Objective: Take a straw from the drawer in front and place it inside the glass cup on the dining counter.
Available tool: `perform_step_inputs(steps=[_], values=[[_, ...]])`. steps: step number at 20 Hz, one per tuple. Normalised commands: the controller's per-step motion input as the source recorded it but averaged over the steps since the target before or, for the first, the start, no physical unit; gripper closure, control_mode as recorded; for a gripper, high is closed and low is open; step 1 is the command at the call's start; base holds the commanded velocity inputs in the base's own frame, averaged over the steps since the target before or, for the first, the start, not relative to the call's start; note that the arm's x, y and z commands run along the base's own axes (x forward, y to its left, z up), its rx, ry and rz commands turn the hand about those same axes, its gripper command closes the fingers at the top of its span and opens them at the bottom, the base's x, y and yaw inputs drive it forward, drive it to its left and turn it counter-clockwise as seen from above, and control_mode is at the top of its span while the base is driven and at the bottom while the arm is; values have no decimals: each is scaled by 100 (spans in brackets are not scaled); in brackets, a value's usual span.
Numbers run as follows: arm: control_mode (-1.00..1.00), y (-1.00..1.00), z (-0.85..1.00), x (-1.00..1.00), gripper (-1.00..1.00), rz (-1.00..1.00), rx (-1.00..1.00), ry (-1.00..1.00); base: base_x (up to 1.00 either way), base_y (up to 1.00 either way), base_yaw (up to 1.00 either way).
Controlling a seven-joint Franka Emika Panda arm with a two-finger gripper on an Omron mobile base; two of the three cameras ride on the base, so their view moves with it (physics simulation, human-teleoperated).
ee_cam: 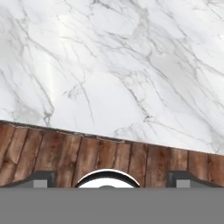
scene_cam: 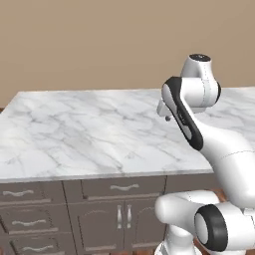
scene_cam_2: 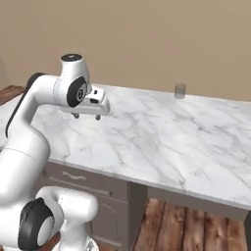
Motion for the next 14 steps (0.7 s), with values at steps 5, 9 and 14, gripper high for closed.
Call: perform_step_inputs(steps=[5, 9, 14], values=[[100, 0, 0, 0, -100, 0, 0, 0, 0, -71, 51], [100, 0, 0, 0, -100, 0, 0, 0, 0, -69, 53], [100, 0, 0, 0, -100, 0, 0, 0, 3, -64, 51]])
